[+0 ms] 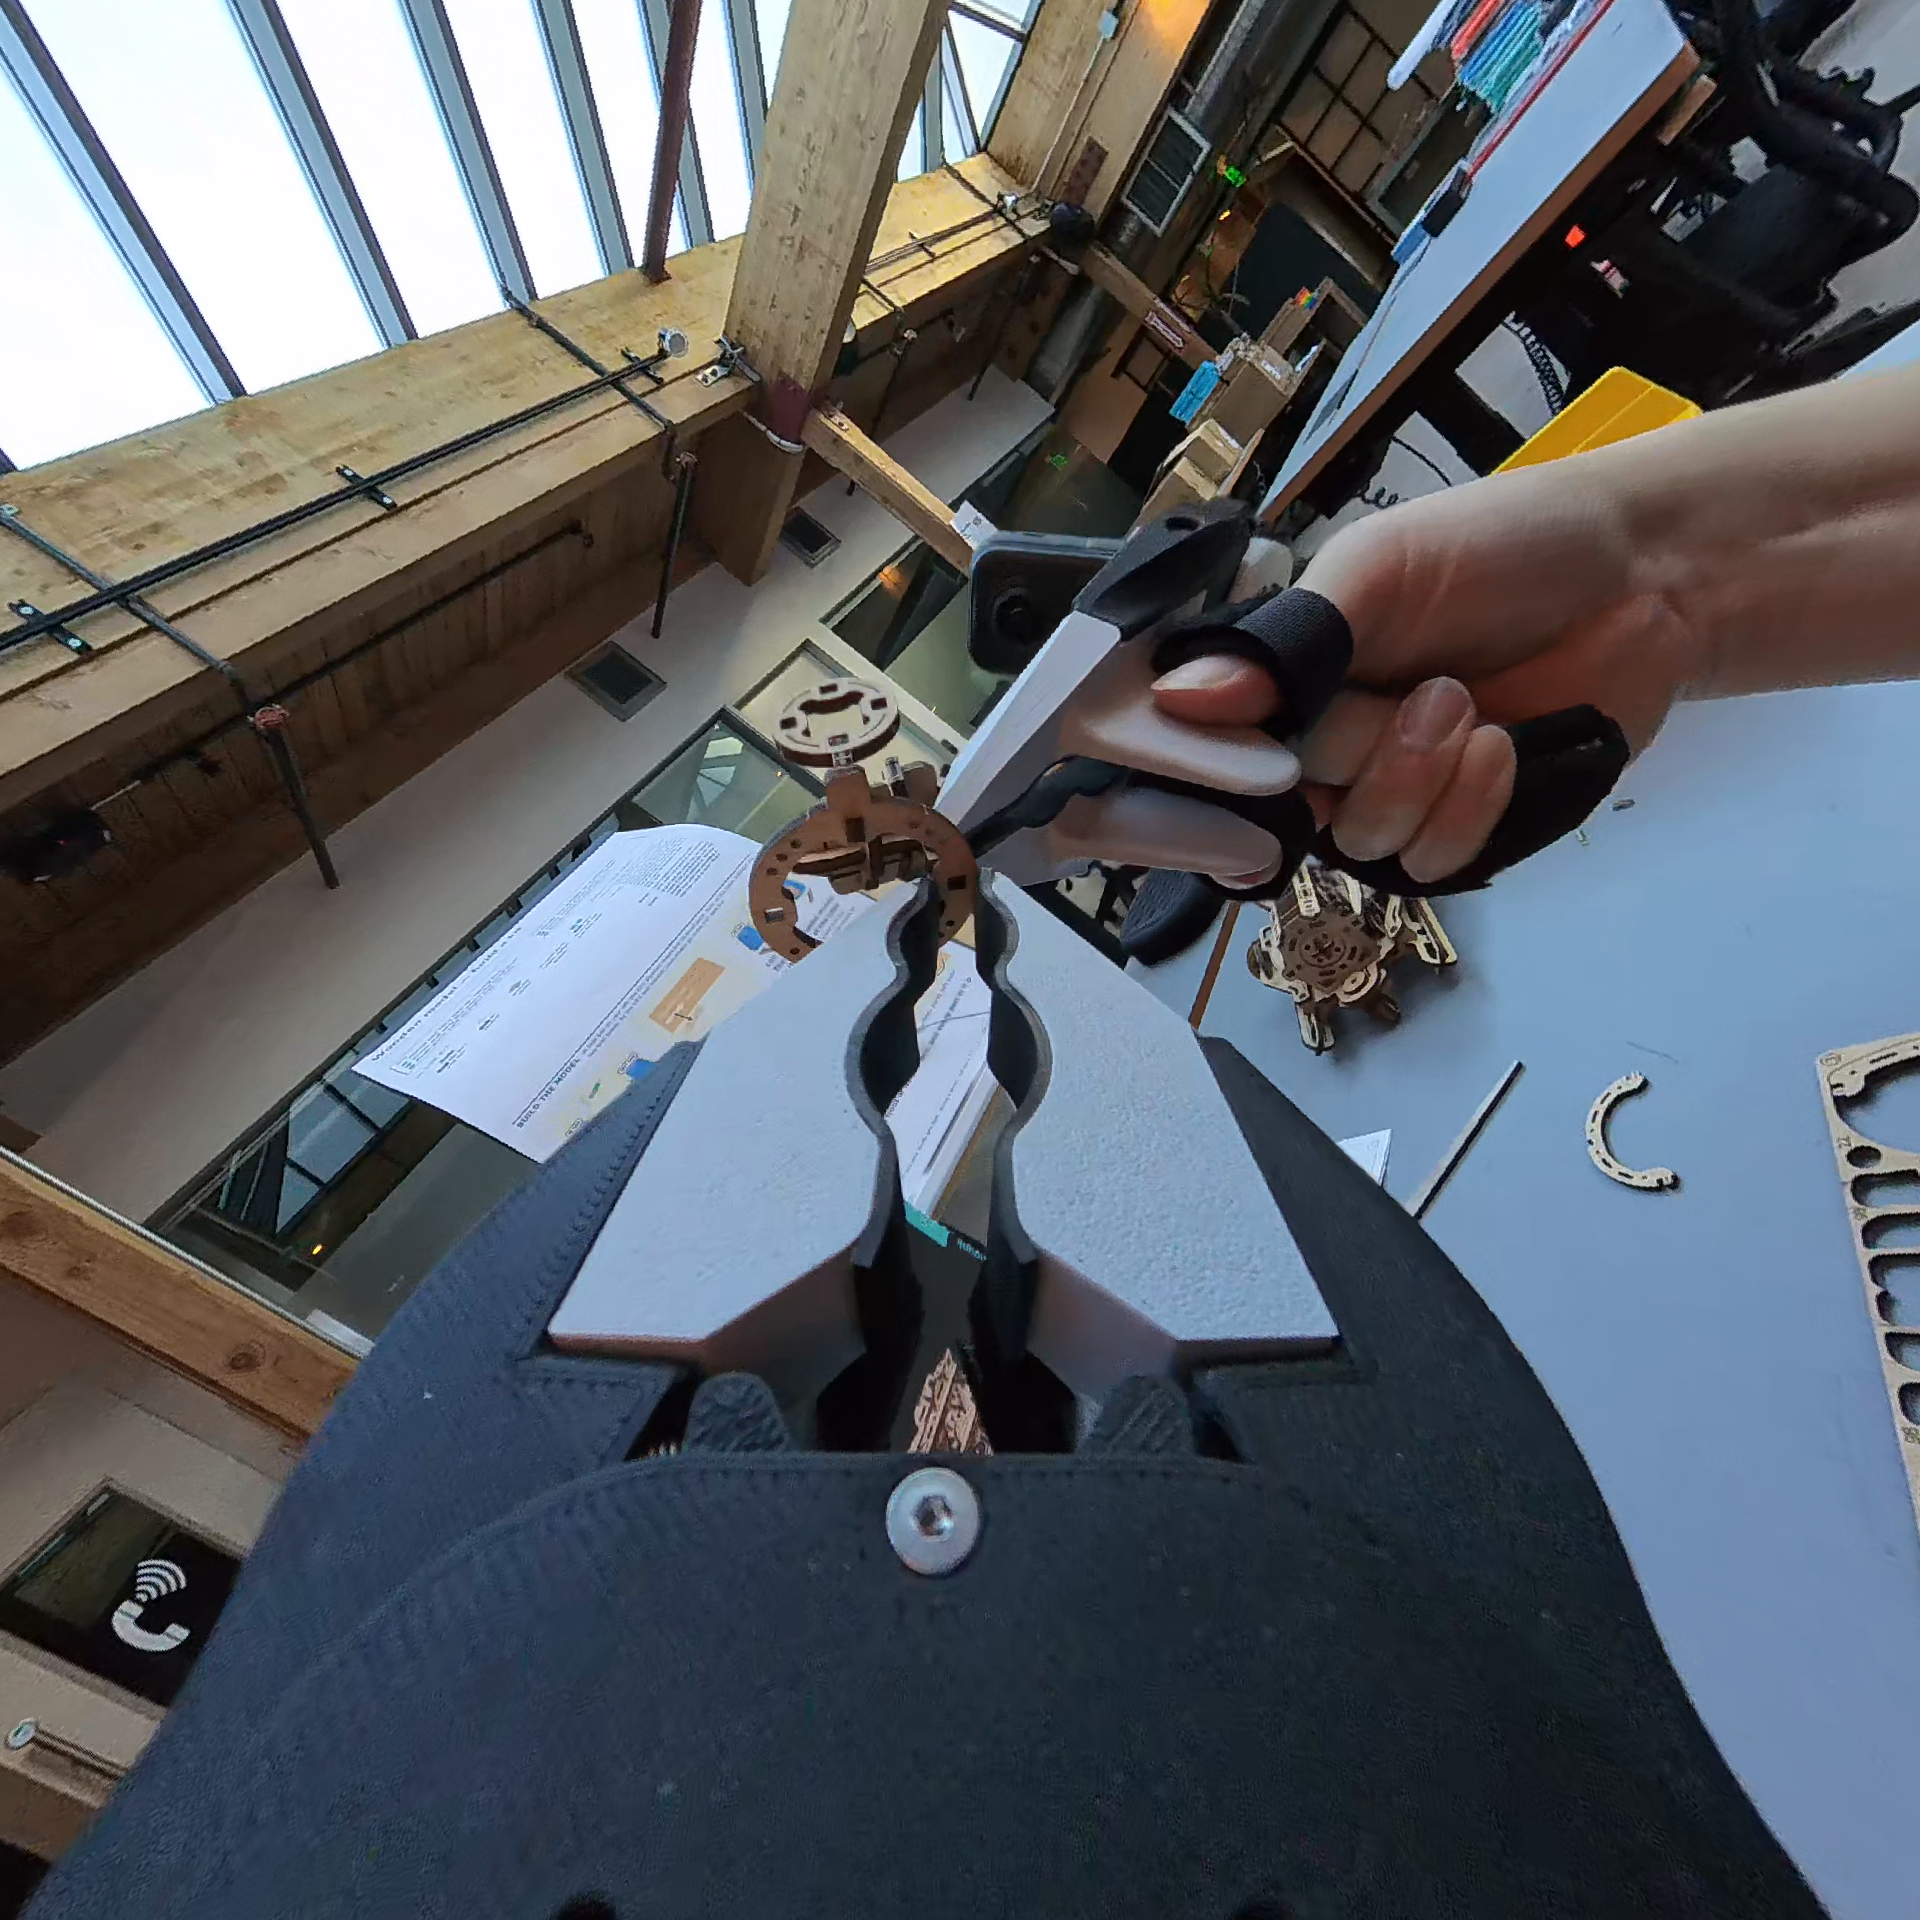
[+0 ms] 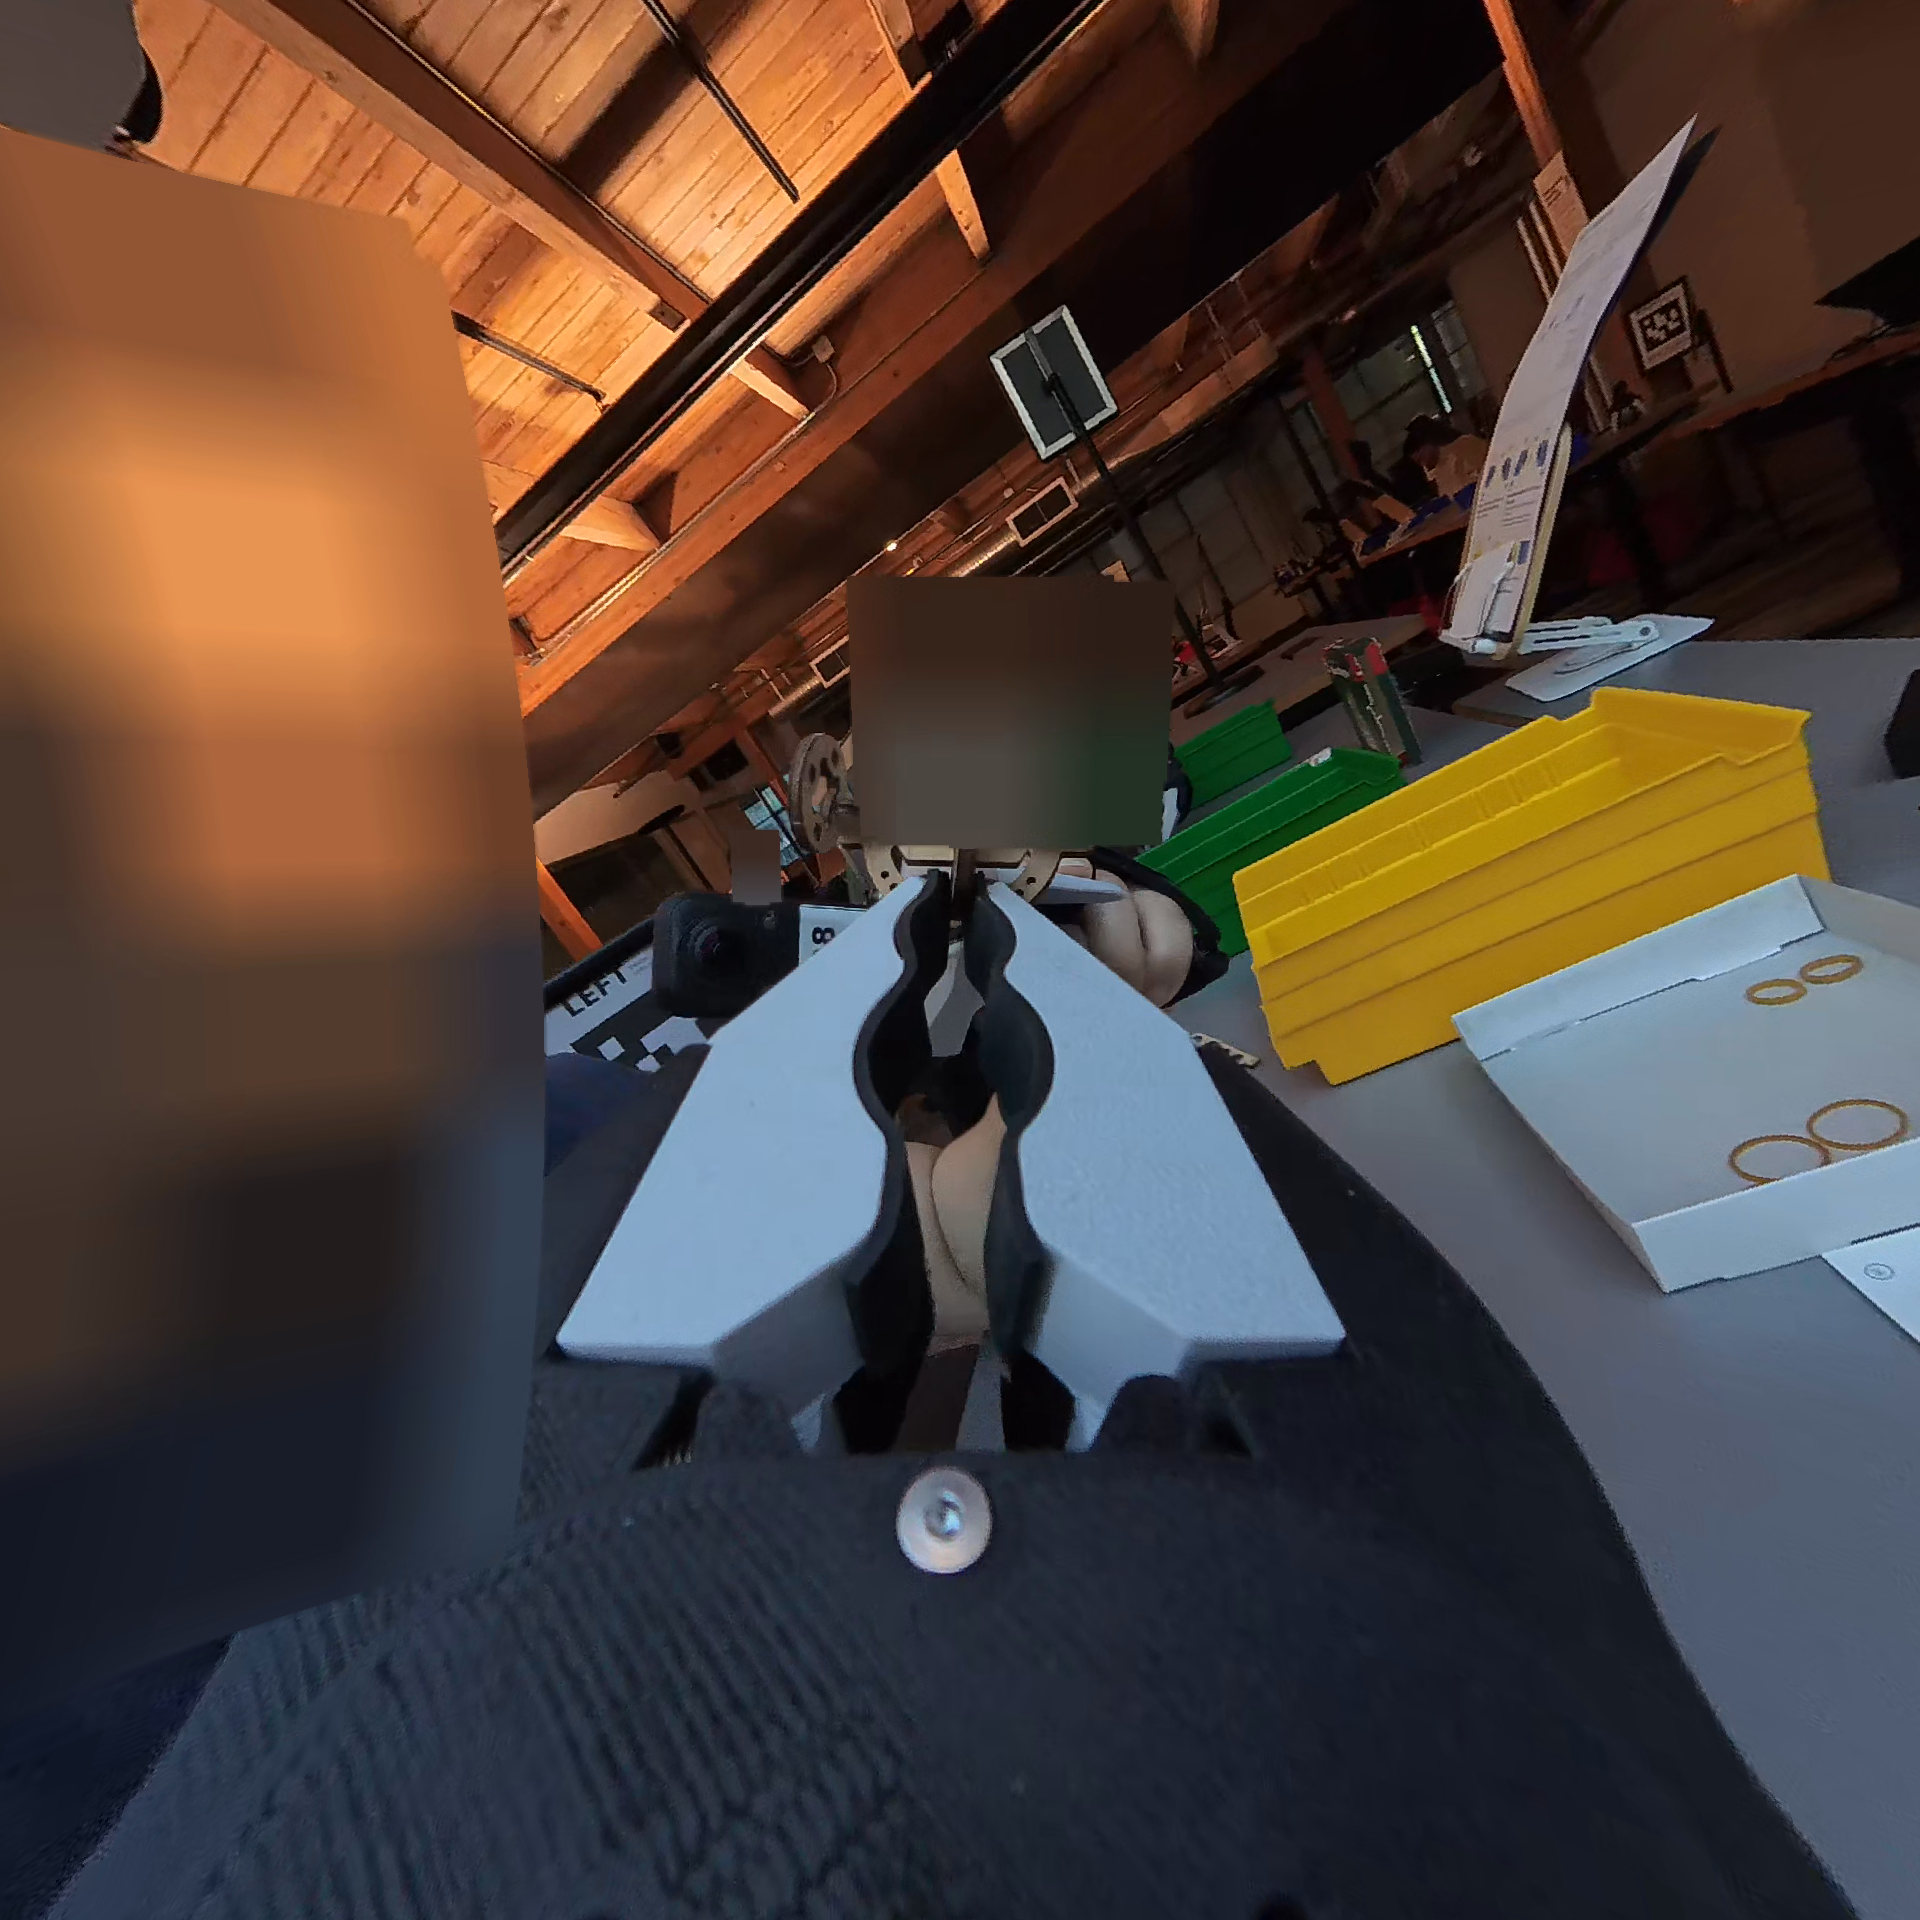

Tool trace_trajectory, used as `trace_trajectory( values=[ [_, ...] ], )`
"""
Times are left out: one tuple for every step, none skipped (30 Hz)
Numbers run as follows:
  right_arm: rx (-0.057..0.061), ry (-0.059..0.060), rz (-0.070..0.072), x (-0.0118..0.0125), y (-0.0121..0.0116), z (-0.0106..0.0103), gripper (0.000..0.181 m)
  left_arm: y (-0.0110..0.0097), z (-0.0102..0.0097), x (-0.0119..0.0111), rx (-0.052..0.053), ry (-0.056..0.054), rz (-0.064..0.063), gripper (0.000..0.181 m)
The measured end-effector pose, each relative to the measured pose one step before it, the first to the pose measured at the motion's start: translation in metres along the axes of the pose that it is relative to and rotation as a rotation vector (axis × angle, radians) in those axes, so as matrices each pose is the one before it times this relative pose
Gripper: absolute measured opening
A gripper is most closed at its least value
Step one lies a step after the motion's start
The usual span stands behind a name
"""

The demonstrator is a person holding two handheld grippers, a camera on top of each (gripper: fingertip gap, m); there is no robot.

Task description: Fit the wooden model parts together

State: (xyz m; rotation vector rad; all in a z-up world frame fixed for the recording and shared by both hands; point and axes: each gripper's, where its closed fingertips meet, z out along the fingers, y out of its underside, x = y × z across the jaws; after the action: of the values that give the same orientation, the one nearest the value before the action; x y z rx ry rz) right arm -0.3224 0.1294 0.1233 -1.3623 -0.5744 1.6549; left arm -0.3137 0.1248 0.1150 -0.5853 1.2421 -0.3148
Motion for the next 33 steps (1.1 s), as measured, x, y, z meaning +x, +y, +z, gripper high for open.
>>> trace_trajectory(
  values=[
    [0.0010, 0.0133, -0.0160, 0.00052, -0.00023, -0.00014, 0.003, 0.00050, 0.00041, -0.00024, -0.0042, -0.0033, 0.0021, 0.005],
    [0.0001, 0.0059, -0.0095, -0.00003, 0.00003, 0.00017, 0.003, -0.00005, -0.00005, -0.00012, 0.0021, -0.0047, 0.0018, 0.005],
    [0.0029, 0.0004, -0.0050, -0.00052, -0.00015, 0.00030, 0.003, -0.00045, -0.00008, -0.00035, 0.0055, -0.0031, -0.0027, 0.005],
    [0.0055, 0.0141, -0.0151, 0.00086, -0.00031, 0.00033, 0.003, 0.00099, 0.00018, -0.00048, -0.0052, -0.0015, -0.0003, 0.005],
    [0.0024, 0.0180, -0.0215, 0.00101, -0.00005, 0.00039, 0.002, 0.00096, 0.00000, -0.00036, -0.0045, -0.0021, 0.0023, 0.005],
    [0.0005, 0.0089, -0.0170, -0.00052, -0.00021, 0.00059, 0.002, -0.00054, -0.00029, -0.00055, 0.0042, -0.0055, -0.0006, 0.004],
    [0.0027, 0.0093, -0.0168, -0.00056, -0.00035, 0.00052, 0.003, -0.00048, 0.00001, -0.00062, 0.0019, -0.0058, -0.0028, 0.005],
    [0.0029, 0.0143, -0.0224, 0.00007, -0.00043, 0.00011, 0.003, 0.00017, 0.00027, -0.00041, -0.0038, -0.0038, -0.0030, 0.005],
    [0.0064, 0.0134, -0.0149, 0.00044, -0.00027, 0.00018, 0.003, 0.00042, 0.00028, -0.00053, -0.0040, -0.0038, -0.0017, 0.005],
    [0.0074, 0.0091, -0.0082, 0.00061, 0.00008, 0.00021, 0.003, 0.00071, 0.00008, -0.00024, -0.0039, -0.0031, 0.0006, 0.005],
    [0.0059, 0.0120, -0.0146, 0.00104, -0.00005, 0.00025, 0.003, 0.00113, 0.00028, -0.00038, -0.0070, -0.0038, 0.0014, 0.004],
    [0.0059, 0.0094, -0.0116, 0.00068, -0.00026, 0.00035, 0.003, 0.00062, 0.00017, -0.00047, -0.0040, -0.0033, -0.0006, 0.005],
    [-0.0022, 0.0054, -0.0113, -0.00020, -0.00013, 0.00021, 0.002, -0.00008, 0.00005, -0.00034, 0.0012, -0.0009, -0.0034, 0.004],
    [-0.0037, 0.0152, -0.0233, 0.00052, -0.00027, 0.00021, 0.002, 0.00054, 0.00026, -0.00030, -0.0041, -0.0009, -0.0022, 0.004],
    [-0.0013, 0.0184, -0.0212, 0.00075, 0.00002, 0.00024, 0.003, 0.00103, 0.00026, -0.00012, -0.0070, -0.0008, 0.0045, 0.005],
    [-0.0121, 0.0093, -0.0094, 0.00045, 0.00076, -0.00003, 0.003, 0.00063, 0.00005, 0.00044, -0.0051, 0.0037, 0.0055, 0.005],
    [-0.0139, 0.0086, -0.0082, 0.00080, 0.00086, -0.00021, 0.003, 0.00090, 0.00020, 0.00076, -0.0073, 0.0068, 0.0032, 0.005],
    [-0.0191, 0.0063, -0.0070, 0.00069, 0.00140, -0.00036, 0.003, 0.00083, 0.00031, 0.00112, -0.0076, 0.0074, 0.0060, 0.005],
    [-0.0188, -0.0025, -0.0017, -0.00057, 0.00054, -0.00044, 0.003, -0.00062, 0.00009, 0.00092, 0.0035, 0.0041, 0.0049, 0.005],
    [-0.0147, -0.0071, 0.0016, -0.00112, 0.00026, -0.00073, 0.003, -0.00149, 0.00020, 0.00050, 0.0071, 0.0022, -0.0024, 0.005],
    [0.0045, -0.0117, 0.0073, -0.00111, -0.00107, -0.00047, 0.003, -0.00124, 0.00036, -0.00040, 0.0050, -0.0029, -0.0036, 0.005],
    [0.0092, -0.0101, 0.0224, 0.00022, -0.00068, -0.00023, 0.003, 0.00022, 0.00039, -0.00027, -0.0021, -0.0027, 0.0067, 0.005],
    [-0.0054, -0.0023, 0.0121, 0.00172, 0.00087, -0.00025, 0.003, 0.00165, 0.00036, 0.00050, -0.0098, 0.0026, 0.0131, 0.005],
    [-0.0001, -0.0020, 0.0073, 0.00080, 0.00010, 0.00002, 0.003, 0.00070, 0.00028, -0.00009, -0.0045, -0.0029, 0.0021, 0.005],
    [0.0079, 0.0019, 0.0009, 0.00013, -0.00041, 0.00053, 0.003, 0.00007, -0.00004, -0.00055, -0.0020, -0.0028, -0.0077, 0.005],
    [0.0014, 0.0051, -0.0030, 0.00024, 0.00006, 0.00039, 0.003, 0.00040, -0.00004, -0.00041, -0.0044, 0.0015, -0.0077, 0.005],
    [0.0096, 0.0081, -0.0080, 0.00041, -0.00050, 0.00040, 0.003, 0.00029, 0.00030, -0.00079, -0.0052, -0.0061, -0.0049, 0.005],
    [0.0165, 0.0037, -0.0041, 0.00004, -0.00128, 0.00028, 0.003, -0.00021, 0.00055, -0.00100, 0.0018, -0.0123, -0.0055, 0.005],
    [0.0174, 0.0021, 0.0021, 0.00074, -0.00080, 0.00024, 0.003, 0.00048, 0.00063, -0.00057, -0.0012, -0.0088, -0.0100, 0.005],
    [0.0077, 0.0026, 0.0045, 0.00159, 0.00040, 0.00019, 0.003, 0.00169, 0.00048, 0.00022, -0.0052, 0.0002, -0.0044, 0.005],
    [0.0034, 0.0013, 0.0016, 0.00123, 0.00059, 0.00026, 0.003, 0.00125, 0.00016, -0.00010, -0.0032, 0.0012, -0.0053, 0.005],
    [0.0160, 0.0093, -0.0092, 0.00126, -0.00069, 0.00076, 0.003, 0.00117, 0.00052, -0.00097, -0.0050, -0.0069, -0.0091, 0.005],
    [0.0001, 0.0073, -0.0102, 0.00093, -0.00019, 0.00017, 0.003, 0.00078, 0.00054, -0.00038, -0.0044, -0.0052, -0.0072, 0.005]
  ],
)
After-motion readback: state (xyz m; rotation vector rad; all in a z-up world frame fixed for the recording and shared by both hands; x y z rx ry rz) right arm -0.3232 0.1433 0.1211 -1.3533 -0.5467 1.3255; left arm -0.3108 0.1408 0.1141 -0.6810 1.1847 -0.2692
